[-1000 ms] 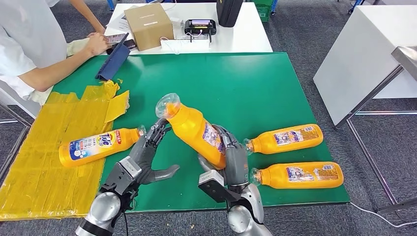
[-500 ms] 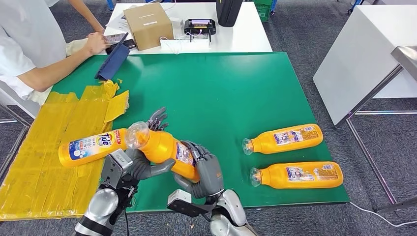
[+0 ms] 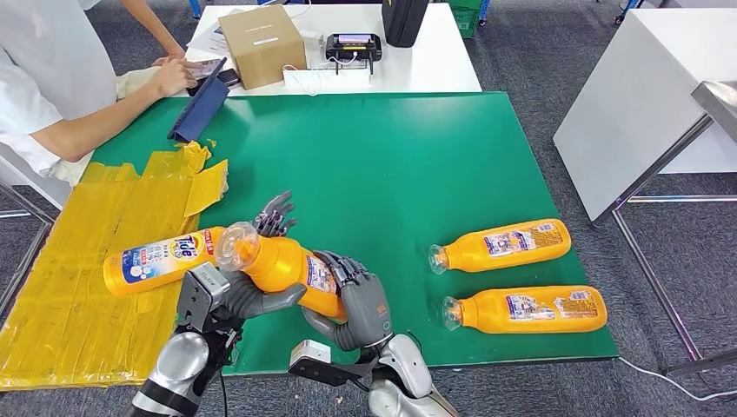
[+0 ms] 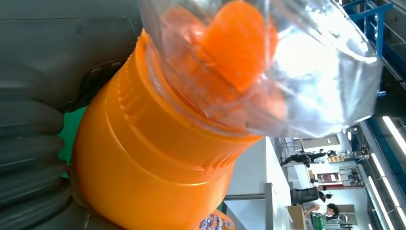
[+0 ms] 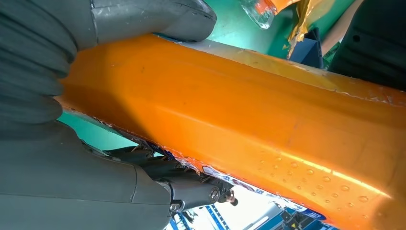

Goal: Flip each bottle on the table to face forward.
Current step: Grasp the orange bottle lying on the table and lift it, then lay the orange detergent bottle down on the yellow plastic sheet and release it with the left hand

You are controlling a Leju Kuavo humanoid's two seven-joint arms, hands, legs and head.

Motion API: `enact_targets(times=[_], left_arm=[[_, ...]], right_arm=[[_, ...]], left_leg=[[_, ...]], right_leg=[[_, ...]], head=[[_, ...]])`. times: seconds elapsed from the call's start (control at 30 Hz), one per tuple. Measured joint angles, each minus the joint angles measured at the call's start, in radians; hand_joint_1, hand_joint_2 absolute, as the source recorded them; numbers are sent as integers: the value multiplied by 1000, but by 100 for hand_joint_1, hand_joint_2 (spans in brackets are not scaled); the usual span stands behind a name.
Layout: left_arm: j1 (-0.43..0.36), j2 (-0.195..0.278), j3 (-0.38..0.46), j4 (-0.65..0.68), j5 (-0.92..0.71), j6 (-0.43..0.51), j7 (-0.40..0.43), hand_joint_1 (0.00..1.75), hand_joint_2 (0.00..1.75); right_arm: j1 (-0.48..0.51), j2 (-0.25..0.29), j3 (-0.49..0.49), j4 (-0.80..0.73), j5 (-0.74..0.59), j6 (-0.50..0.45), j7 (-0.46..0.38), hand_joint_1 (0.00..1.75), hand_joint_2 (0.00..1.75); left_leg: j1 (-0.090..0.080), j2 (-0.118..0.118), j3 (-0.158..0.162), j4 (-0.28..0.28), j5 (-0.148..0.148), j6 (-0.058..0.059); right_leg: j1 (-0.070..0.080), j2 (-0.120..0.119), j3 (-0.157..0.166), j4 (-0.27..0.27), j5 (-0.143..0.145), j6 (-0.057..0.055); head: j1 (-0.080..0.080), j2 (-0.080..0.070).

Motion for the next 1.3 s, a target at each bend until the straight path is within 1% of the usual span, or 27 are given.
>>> enact_targets(times=[0.03, 0.07, 0.33, 0.67, 0.8, 0.83, 0.97, 1.03, 1.1, 1.2, 1.23, 1.3], left_arm=[[0, 0, 0, 1, 0, 0, 0, 172, 175], [0, 0, 0, 3, 0, 0, 0, 175, 175], [3, 0, 0, 7, -1, 16, -8, 175, 175], [15, -19, -14, -10, -25, 47, -7, 175, 175], [15, -23, -14, -15, -26, 48, -7, 175, 175], [15, -25, -15, -16, -29, 50, -6, 175, 175], [15, -27, -16, -17, -40, 64, 0, 175, 175], [14, -27, -16, -18, -48, 76, -1, 175, 175], [14, -25, -15, -20, -73, 109, -5, 175, 175], [11, -19, -5, -33, -168, 201, -6, 175, 175], [8, -14, 2, -40, -222, 242, -1, 175, 175], [0, -1, 18, -58, -393, 344, 28, 175, 175]], right_arm=[[-1, 0, 1, 0, 0, 0, 1, 175, 175], [-1, -1, 2, 0, -1, 0, 4, 175, 175], [2, -15, 23, -13, -19, -2, 23, 175, 175], [58, -51, 20, -113, -21, -13, 22, 175, 175], [73, -56, 9, -150, -34, -29, 7, 12, 175], [77, -58, 6, -164, -43, -33, -5, 12, 175], [88, -59, 4, -230, -67, -39, -40, 0, 175], [94, -60, -2, -262, -71, -42, -54, 0, 175], [111, -58, -21, -311, -77, -46, -84, 0, 175], [148, -57, -67, -426, -79, -49, -108, 0, 175], [162, -57, -84, -469, -78, -49, -106, 0, 175], [191, -59, -121, -560, -78, -50, -102, 0, 175]], left_leg=[[0, 0, 0, 0, 0, 0], [0, 0, 0, 0, 0, 0], [0, 0, 0, 0, 0, 0], [0, 0, 0, 0, 0, 0], [0, 0, 0, 0, 0, 0], [0, 0, 0, 0, 0, 0], [0, 0, 0, 0, 0, 0], [0, 0, 0, 0, 0, 0], [0, 0, 0, 0, 0, 0], [0, 0, 0, 0, 0, 0], [0, 0, 0, 0, 0, 0], [0, 0, 0, 0, 0, 0]], right_leg=[[0, 0, 0, 0, 0, 0], [0, 0, 0, 0, 0, 0], [0, 0, 0, 0, 0, 0], [0, 0, 0, 0, 0, 0], [0, 0, 0, 0, 0, 0], [0, 0, 0, 0, 0, 0], [0, 0, 0, 0, 0, 0], [0, 0, 0, 0, 0, 0], [0, 0, 0, 0, 0, 0], [0, 0, 0, 0, 0, 0], [0, 0, 0, 0, 0, 0], [0, 0, 0, 0, 0, 0]], head=[[0, 0], [0, 0], [0, 0], [0, 0], [0, 0], [0, 0], [0, 0], [0, 0], [0, 0], [0, 0], [0, 0], [0, 0]])
